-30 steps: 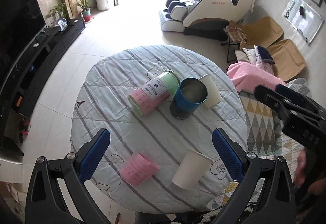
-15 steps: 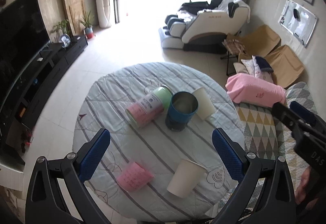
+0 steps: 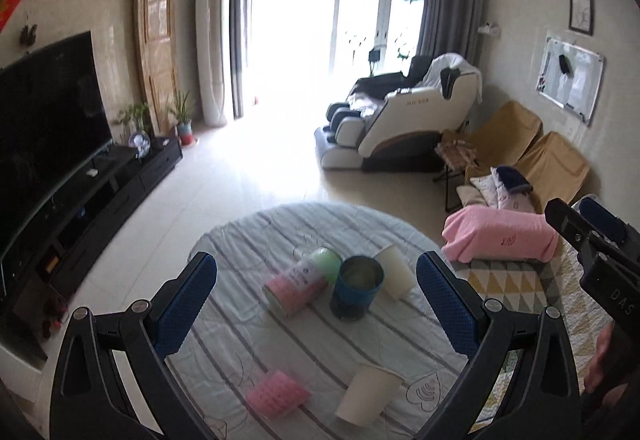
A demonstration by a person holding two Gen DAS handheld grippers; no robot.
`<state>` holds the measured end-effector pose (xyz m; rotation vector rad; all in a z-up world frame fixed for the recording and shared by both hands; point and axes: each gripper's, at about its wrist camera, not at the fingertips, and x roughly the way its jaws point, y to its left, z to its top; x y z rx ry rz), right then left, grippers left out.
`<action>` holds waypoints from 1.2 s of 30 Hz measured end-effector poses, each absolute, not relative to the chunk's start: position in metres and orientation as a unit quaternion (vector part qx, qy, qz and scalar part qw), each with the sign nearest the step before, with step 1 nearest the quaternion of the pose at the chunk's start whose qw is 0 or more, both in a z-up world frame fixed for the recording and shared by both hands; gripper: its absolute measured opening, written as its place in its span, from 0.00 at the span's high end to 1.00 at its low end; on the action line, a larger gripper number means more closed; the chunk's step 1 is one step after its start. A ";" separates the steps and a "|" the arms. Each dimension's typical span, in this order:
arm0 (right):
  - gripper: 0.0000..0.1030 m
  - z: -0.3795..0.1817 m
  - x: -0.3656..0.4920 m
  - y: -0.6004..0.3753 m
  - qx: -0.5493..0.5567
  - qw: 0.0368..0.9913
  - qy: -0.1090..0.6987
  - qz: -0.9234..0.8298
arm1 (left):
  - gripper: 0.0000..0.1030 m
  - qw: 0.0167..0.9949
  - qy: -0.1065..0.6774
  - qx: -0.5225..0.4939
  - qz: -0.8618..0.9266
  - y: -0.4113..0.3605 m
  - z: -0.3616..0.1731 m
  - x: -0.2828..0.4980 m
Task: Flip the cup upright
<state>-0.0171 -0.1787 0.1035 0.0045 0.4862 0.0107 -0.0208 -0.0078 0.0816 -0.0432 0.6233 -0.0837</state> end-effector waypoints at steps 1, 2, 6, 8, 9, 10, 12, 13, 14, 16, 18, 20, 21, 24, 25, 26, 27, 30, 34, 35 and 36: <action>0.23 0.105 -0.019 -0.178 -0.001 0.972 0.233 0.004 | 0.01 0.953 0.299 -0.018 -0.042 -0.008 0.083 -0.022; 0.23 0.106 -0.020 -0.178 -0.003 0.974 0.229 0.003 | 0.01 0.955 0.292 -0.014 -0.042 -0.008 0.084 -0.023; 0.22 0.105 -0.025 -0.177 0.005 0.976 0.218 0.007 | 0.01 0.959 0.281 -0.004 -0.044 -0.011 0.086 -0.022; 0.22 0.103 -0.025 -0.176 0.004 0.977 0.215 0.011 | 0.01 0.959 0.281 -0.003 -0.046 -0.011 0.084 -0.020; 0.22 0.102 -0.026 -0.174 0.005 0.977 0.214 0.016 | 0.01 0.959 0.280 -0.004 -0.046 -0.011 0.084 -0.019; 0.22 0.101 -0.024 -0.174 0.006 0.976 0.217 0.022 | 0.01 0.959 0.279 -0.004 -0.046 -0.011 0.084 -0.019; 0.22 0.098 -0.026 -0.174 0.009 0.976 0.214 0.023 | 0.01 0.959 0.278 -0.004 -0.046 -0.012 0.082 -0.018; 0.22 0.097 -0.026 -0.175 0.010 0.976 0.215 0.026 | 0.01 0.959 0.279 -0.005 -0.046 -0.013 0.082 -0.017; 0.22 0.096 -0.027 -0.176 0.010 0.976 0.216 0.025 | 0.01 0.959 0.278 -0.006 -0.047 -0.013 0.082 -0.017; 0.22 0.096 -0.025 -0.180 0.011 0.976 0.216 0.024 | 0.01 0.960 0.275 -0.007 -0.047 -0.014 0.082 -0.016; 0.22 0.095 -0.027 -0.179 0.010 0.976 0.218 0.025 | 0.01 0.961 0.273 -0.006 -0.047 -0.017 0.081 -0.015; 0.22 0.094 -0.027 -0.179 0.011 0.975 0.220 0.027 | 0.01 0.961 0.273 -0.003 -0.047 -0.019 0.080 -0.013; 0.22 0.094 -0.027 -0.178 0.011 0.975 0.221 0.027 | 0.01 0.961 0.273 -0.003 -0.047 -0.020 0.079 -0.013; 0.21 0.093 -0.026 -0.178 0.011 0.974 0.225 0.028 | 0.01 0.960 0.274 -0.005 -0.047 -0.021 0.078 -0.014; 0.21 0.093 -0.026 -0.177 0.010 0.974 0.227 0.028 | 0.01 0.960 0.274 -0.006 -0.047 -0.021 0.078 -0.013; 0.21 0.093 -0.026 -0.177 0.009 0.973 0.228 0.028 | 0.01 0.961 0.274 -0.006 -0.046 -0.020 0.078 -0.014; 0.21 0.092 -0.025 -0.177 0.008 0.973 0.229 0.027 | 0.01 0.960 0.275 -0.005 -0.044 -0.020 0.077 -0.013; 0.21 0.091 -0.024 -0.176 0.008 0.972 0.235 0.029 | 0.01 0.959 0.280 -0.005 -0.042 -0.020 0.076 -0.014; 0.21 0.091 -0.024 -0.175 0.004 0.971 0.237 0.027 | 0.01 0.958 0.284 -0.009 -0.040 -0.019 0.075 -0.013; 0.21 0.091 -0.024 -0.175 0.004 0.971 0.237 0.028 | 0.01 0.958 0.284 -0.009 -0.040 -0.019 0.075 -0.014; 0.21 0.091 -0.025 -0.175 0.005 0.971 0.237 0.030 | 0.01 0.958 0.284 -0.009 -0.040 -0.019 0.075 -0.014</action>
